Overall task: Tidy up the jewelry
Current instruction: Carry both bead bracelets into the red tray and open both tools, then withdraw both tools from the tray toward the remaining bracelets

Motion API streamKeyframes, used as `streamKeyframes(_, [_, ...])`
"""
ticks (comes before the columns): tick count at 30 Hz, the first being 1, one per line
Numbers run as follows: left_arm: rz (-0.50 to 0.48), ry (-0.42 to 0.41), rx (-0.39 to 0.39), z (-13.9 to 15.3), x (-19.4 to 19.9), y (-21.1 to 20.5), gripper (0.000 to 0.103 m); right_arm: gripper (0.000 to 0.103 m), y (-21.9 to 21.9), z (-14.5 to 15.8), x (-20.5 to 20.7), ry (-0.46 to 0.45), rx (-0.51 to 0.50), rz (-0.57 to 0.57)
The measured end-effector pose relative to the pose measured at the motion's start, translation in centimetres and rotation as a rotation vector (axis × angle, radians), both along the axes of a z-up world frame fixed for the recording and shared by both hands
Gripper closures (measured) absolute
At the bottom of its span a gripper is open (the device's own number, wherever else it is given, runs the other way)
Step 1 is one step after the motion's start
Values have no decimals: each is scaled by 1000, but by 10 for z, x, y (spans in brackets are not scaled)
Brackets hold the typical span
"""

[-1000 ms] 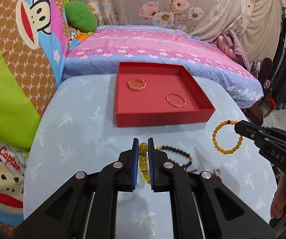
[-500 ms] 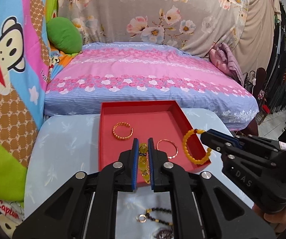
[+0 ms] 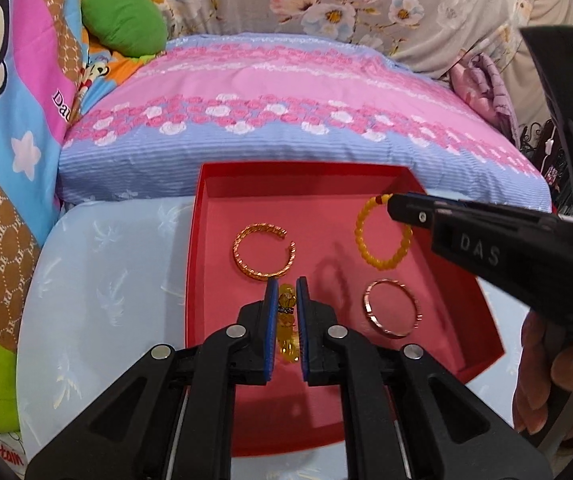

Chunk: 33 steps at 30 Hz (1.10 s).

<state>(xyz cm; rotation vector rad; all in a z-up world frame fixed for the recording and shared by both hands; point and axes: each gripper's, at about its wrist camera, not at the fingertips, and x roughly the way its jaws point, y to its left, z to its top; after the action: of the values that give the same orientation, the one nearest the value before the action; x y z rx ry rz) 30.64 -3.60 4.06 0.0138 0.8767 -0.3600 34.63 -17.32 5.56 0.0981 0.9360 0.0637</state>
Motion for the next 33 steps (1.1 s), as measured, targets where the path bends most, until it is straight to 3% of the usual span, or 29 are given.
streamKeyframes(14, [53,49,71,-35,16,14,93,96,-12,-41,38,99,-48,-47])
streamKeyframes(18, [63,47,66,-36,14,16,92,87,-14,-39,36,87,-73,-55])
streamKeyframes(23, [70,31,52,-30,9,16,77,79,-14,-31,30,61,-91,-57])
streamKeyframes(25, [79,5,61,-24,4,14,62,77,-13,-27,26,48,-98,-53])
streamKeyframes(33, [60,-58,58,0,-22,12,61,71,-3,-1,2,-11,-111,-32])
